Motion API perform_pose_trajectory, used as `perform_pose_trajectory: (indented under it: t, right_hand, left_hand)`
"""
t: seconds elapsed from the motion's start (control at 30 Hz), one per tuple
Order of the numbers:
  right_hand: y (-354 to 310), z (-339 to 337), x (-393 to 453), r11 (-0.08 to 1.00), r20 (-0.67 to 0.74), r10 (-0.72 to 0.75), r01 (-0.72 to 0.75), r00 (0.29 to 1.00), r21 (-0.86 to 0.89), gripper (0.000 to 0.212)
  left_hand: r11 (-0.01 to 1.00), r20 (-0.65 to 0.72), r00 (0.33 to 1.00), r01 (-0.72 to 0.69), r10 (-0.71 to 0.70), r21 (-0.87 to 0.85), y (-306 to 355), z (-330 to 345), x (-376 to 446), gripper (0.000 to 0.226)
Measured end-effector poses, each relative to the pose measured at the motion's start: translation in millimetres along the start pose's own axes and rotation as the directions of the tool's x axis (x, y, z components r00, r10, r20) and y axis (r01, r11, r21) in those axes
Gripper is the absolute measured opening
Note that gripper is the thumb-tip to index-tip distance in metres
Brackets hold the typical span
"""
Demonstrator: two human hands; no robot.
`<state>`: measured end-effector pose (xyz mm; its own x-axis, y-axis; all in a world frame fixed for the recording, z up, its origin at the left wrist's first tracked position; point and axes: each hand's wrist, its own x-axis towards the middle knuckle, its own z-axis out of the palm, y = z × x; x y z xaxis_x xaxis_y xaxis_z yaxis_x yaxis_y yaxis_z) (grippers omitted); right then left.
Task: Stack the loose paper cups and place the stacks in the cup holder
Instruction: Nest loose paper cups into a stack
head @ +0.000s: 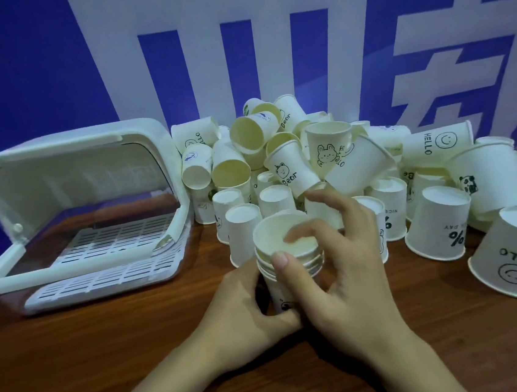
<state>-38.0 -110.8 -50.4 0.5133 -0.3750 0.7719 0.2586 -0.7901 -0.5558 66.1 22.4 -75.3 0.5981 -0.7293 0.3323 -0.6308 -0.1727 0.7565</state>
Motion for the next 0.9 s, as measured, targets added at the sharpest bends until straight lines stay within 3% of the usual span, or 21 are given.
perform_pose_trajectory:
  t: [0.07, 0.23, 0.43, 0.57, 0.67, 0.73, 0.83, 0.9]
  right_hand:
    - [3.1, 0.1, -1.6, 0.999, -0.026, 0.015, -0.016, 1.000, -0.031, 0.033]
    - [8.9, 2.1, -6.1, 0.997, 0.075, 0.077, -0.075, 0.994, -0.032, 0.041]
    - [5.4, 0.0, -8.9, 0.989, -0.003, 0.125, -0.125, 0.992, -0.082, 0.046]
    - [7.0, -9.3, -6.1, 0.984, 0.072, -0.003, 0.016, 0.997, -0.177, 0.060]
    - [17.2, -29.6, 25.0, 0.959, -0.128, -0.068, 0.029, 0.990, -0.282, 0.050]
    - [29.7, -42.0, 59.2, 0.899, -0.253, 0.064, -0.166, 0.965, -0.404, 0.060]
    - [44.5, -53.3, 99.1, 0.725, -0.172, 0.388, -0.415, 0.906, -0.549, 0.080]
    - [49.9, -53.3, 109.8, 0.661, -0.111, 0.466, -0.429, 0.878, -0.616, 0.069]
  left_hand:
    - [1.000, -0.001, 1.000, -0.003, 0.003, 0.010, 1.8, -1.0, 0.2, 0.049]
    - [1.000, -0.007, 1.000, 0.011, -0.011, -0.013, 7.9, -2.1, -1.9, 0.053]
    - [1.000, -0.026, 1.000, -0.006, 0.006, 0.000, 9.7, -1.5, -3.8, 0.059]
    - [0.999, -0.023, 0.999, 0.025, -0.026, -0.028, 5.0, -1.2, -3.2, 0.052]
    - [1.000, 0.007, 1.000, 0.030, -0.030, 0.002, 9.9, -2.7, 0.0, 0.057]
    - [0.999, 0.019, 0.999, 0.039, -0.039, 0.026, 12.4, -3.7, 2.1, 0.059]
    - [0.998, 0.028, 0.998, 0.060, -0.061, 0.021, 14.6, -4.2, 0.8, 0.061]
    - [0.998, 0.030, 0.998, 0.057, -0.057, 0.013, 15.5, -4.7, -0.2, 0.063]
